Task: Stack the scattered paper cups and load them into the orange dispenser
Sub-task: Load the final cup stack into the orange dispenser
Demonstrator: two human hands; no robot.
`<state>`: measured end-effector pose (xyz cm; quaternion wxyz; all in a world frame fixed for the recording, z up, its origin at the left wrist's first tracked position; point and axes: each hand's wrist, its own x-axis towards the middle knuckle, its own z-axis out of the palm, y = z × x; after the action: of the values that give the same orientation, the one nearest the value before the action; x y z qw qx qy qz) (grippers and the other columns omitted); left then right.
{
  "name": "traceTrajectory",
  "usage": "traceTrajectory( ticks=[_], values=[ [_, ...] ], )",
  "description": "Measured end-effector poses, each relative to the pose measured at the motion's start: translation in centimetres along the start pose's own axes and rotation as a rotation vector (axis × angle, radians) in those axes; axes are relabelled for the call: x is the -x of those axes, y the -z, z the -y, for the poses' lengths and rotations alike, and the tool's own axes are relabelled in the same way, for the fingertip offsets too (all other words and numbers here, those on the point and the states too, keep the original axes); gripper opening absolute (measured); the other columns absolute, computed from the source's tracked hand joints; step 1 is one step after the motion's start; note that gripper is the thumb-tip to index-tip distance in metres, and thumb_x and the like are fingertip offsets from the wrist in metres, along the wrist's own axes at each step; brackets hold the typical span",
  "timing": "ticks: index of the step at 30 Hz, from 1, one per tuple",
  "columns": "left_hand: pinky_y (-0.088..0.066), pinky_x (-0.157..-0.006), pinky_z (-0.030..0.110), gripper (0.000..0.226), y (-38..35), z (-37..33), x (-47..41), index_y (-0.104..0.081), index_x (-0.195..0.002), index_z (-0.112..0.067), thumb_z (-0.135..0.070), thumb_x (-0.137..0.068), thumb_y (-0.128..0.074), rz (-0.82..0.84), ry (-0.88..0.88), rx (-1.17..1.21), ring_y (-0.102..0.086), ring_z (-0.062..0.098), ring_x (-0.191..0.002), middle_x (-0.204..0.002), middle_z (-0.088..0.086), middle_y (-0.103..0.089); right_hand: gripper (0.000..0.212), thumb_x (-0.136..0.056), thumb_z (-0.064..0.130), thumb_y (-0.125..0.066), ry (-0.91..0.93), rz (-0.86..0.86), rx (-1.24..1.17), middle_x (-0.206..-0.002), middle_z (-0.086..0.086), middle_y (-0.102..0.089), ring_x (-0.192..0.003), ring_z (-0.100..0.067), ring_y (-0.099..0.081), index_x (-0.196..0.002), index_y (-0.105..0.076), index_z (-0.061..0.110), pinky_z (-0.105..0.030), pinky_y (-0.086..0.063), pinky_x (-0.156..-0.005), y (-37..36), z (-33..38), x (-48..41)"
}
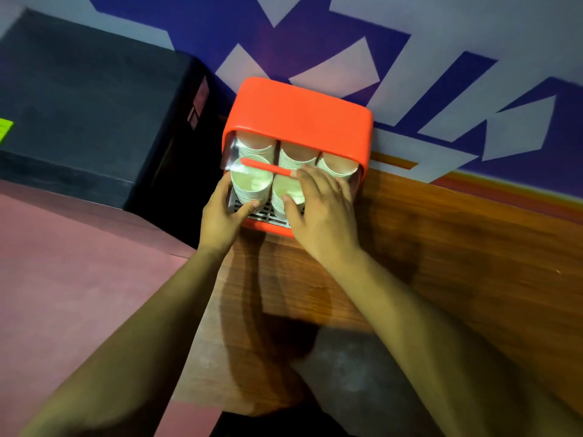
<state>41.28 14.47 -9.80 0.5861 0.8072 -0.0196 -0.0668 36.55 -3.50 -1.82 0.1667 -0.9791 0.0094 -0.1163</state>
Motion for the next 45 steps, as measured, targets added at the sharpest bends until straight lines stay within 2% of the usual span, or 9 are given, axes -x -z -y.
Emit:
traceTrajectory(
  ticks=[7, 17, 21, 25, 30, 35, 39, 42, 45],
  values=[
    [-0.04, -0.106, 0.011, 0.074, 0.3, 0.8, 0.8, -0.039, -0.147, -0.016, -0.023, -0.086, -0.08, -0.028, 0.092, 0.107, -0.049, -0.011, -0.129, -0.141, -0.013, -0.053, 0.047, -0.092, 0.029, -0.06, -0.001, 0.057, 0.047, -0.136, -0.01, -0.048, -0.129, -0.027, -0.043, -0.136, -0.053, 0.018, -0.043, -0.037, -0.11, -0.9, -0.1, 3.7],
    [-0.049, -0.098, 0.02, 0.085, -0.1, 0.0, -0.5, -0.027, -0.152, -0.011, -0.016, -0.085, -0.08, -0.046, 0.179, 0.093, -0.06, 0.003, -0.119, -0.133, -0.006, -0.062, 0.015, -0.085, 0.027, -0.066, -0.051, -0.013, 0.176, -0.108, -0.009, -0.051, -0.101, -0.03, -0.049, -0.099, -0.066, 0.021, -0.043, -0.041, -0.087, -1.9, -0.9, 3.2],
    [-0.048, -0.102, 0.019, 0.077, 1.0, 0.9, 0.3, -0.034, -0.151, -0.017, -0.011, -0.087, -0.077, 0.066, 0.075, 0.04, -0.057, -0.001, -0.126, -0.14, -0.006, -0.059, 0.03, -0.085, 0.039, -0.064, -0.113, -0.007, 0.133, -0.115, -0.009, -0.051, -0.109, -0.03, -0.048, -0.111, -0.065, 0.024, -0.045, -0.041, -0.093, -2.5, -0.8, 4.7],
    [-0.047, -0.11, 0.04, 0.057, 2.6, 1.4, 0.9, -0.049, -0.143, -0.019, -0.01, -0.088, -0.059, 0.06, 0.087, 0.167, -0.058, 0.019, -0.128, -0.141, 0.01, -0.057, 0.057, -0.089, 0.052, -0.057, -0.416, -0.165, 0.053, -0.133, -0.014, -0.046, -0.121, -0.03, -0.045, -0.132, -0.053, 0.014, -0.043, -0.039, -0.1, -2.0, -1.5, 4.8],
    [-0.052, -0.102, 0.031, 0.037, 2.2, -0.1, 0.8, -0.053, -0.138, -0.015, -0.026, -0.103, -0.056, 0.087, 0.06, 0.156, -0.063, 0.014, -0.119, -0.129, 0.001, -0.066, 0.079, -0.093, 0.051, -0.055, -0.888, 0.045, -0.512, -0.152, -0.013, -0.037, -0.136, -0.028, -0.043, -0.152, -0.023, 0.009, -0.029, -0.044, -0.1, -2.8, -2.2, 4.5],
    [-0.046, -0.11, 0.036, 0.045, 2.5, 1.0, 0.7, -0.054, -0.137, -0.026, -0.035, -0.095, -0.066, 0.122, 0.076, 0.039, -0.059, 0.011, -0.125, -0.134, -0.003, -0.061, 0.069, -0.094, 0.044, -0.057, -0.836, 0.084, -0.42, -0.154, -0.02, -0.032, -0.145, -0.027, -0.027, -0.146, -0.036, 0.003, -0.024, -0.03, -0.107, -4.0, -3.0, 5.5],
    [-0.038, -0.097, 0.003, 0.056, 2.6, 2.0, 1.0, -0.047, -0.145, -0.022, -0.025, -0.094, -0.068, 0.131, 0.07, -0.133, -0.05, -0.021, -0.113, -0.129, -0.016, -0.05, 0.067, -0.094, 0.038, -0.06, -0.862, 0.15, -0.44, -0.15, -0.013, -0.042, -0.137, -0.03, -0.042, -0.149, -0.032, 0.011, -0.034, -0.038, -0.106, -5.6, -3.8, 6.4],
    [-0.036, -0.095, 0.003, 0.057, 2.5, 2.1, 0.9, -0.044, -0.147, -0.021, -0.021, -0.095, -0.067, 0.113, 0.061, -0.226, -0.048, -0.012, -0.112, -0.134, -0.011, -0.049, 0.066, -0.096, 0.038, -0.058, -0.873, 0.15, -0.472, -0.139, -0.007, -0.056, -0.125, -0.028, -0.055, -0.151, -0.029, 0.017, -0.035, -0.045, -0.098, -5.8, -3.6, 6.4],
    [-0.044, -0.1, 0.026, 0.049, 2.5, 2.5, 0.8, -0.049, -0.14, -0.022, -0.031, -0.095, -0.066, 0.117, 0.105, -0.286, -0.055, 0.009, -0.119, -0.135, -0.002, -0.056, 0.063, -0.096, 0.04, -0.057, -0.844, 0.214, -0.455, -0.139, -0.005, -0.056, -0.125, -0.027, -0.055, -0.15, -0.031, 0.019, -0.033, -0.044, -0.097, -5.4, -4.1, 6.6]
  ],
)
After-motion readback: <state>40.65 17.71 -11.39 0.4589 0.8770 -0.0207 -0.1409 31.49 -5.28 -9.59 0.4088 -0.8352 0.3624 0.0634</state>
